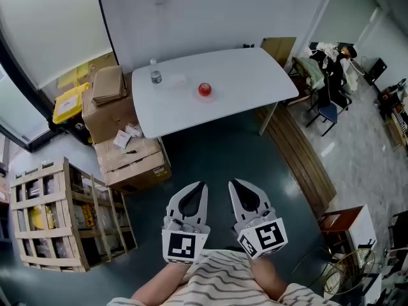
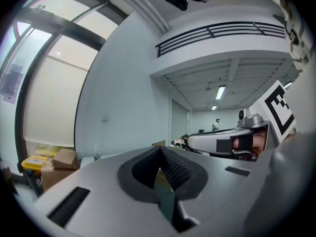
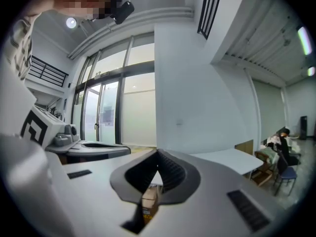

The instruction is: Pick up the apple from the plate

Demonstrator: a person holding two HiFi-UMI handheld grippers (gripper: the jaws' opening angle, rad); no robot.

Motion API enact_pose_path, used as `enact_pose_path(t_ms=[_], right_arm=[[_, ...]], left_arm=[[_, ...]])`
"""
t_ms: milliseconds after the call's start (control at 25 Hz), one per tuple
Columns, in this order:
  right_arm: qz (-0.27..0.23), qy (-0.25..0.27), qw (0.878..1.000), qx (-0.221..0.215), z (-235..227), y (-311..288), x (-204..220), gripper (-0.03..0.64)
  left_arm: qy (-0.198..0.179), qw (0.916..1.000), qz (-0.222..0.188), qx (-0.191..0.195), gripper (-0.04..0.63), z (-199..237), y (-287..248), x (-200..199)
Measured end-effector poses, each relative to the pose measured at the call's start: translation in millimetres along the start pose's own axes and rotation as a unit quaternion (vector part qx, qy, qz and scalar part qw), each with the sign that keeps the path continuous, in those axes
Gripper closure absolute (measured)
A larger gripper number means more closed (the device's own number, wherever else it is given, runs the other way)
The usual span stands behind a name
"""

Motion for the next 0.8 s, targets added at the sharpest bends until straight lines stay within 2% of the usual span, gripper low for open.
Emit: enact_pose_path(t_ms=[160,400,600,800], right_arm=[[0.003,-0.005,1.000,0.012,-20,-32,-1,0.604],[0.012,-0.023,1.000,0.016,-58,-76,2,0.604],[0.015,-0.030,0.999,-0.003,-97,-115,-5,0.604],[-0.005,-0.015,0.999,-0.047,-137,-165,-40,0.604]], left_arm=[[0.004,0.9999,-0.003,0.014,0.591,18,-35,6],[0.011,0.9993,0.024,0.027,0.591,29,-84,29],[0.018,0.9993,0.030,0.016,0.591,40,-135,33],[0.007,0.9997,0.025,0.002,0.591,48,-201,23]])
Point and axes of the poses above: the fingertips, and each gripper's own axes: y backward along the fingers, z to its left, x out of its underside, the point moved 1 cm from there along y, backward along the fingers, and after that the axes turned 14 degrees about -y, right-handed, at the moved point
